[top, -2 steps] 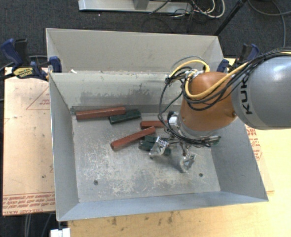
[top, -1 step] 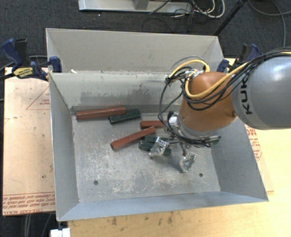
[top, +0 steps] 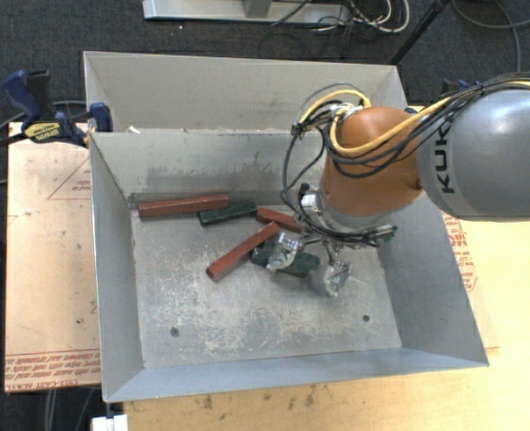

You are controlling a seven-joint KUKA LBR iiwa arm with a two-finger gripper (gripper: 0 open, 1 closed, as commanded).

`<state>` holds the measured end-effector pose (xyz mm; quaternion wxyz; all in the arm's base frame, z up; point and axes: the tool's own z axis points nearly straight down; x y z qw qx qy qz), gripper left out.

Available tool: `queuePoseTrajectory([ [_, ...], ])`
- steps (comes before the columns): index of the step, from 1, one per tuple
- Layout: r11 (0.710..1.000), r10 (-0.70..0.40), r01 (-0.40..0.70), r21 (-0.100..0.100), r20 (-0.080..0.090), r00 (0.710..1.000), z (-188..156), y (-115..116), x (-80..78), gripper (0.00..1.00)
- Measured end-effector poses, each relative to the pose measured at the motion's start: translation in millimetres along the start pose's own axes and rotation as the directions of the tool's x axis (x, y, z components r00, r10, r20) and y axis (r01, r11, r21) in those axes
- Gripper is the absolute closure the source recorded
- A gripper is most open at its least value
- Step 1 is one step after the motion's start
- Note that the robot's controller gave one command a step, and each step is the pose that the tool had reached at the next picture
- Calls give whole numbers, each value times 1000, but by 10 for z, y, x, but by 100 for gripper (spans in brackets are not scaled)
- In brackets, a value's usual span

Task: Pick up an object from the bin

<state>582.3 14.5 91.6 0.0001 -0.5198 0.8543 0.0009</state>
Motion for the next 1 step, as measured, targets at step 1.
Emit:
queuePoseTrajectory([
  [1,1000,-11,11,4,3,1000,-58,-185,-355,0],
])
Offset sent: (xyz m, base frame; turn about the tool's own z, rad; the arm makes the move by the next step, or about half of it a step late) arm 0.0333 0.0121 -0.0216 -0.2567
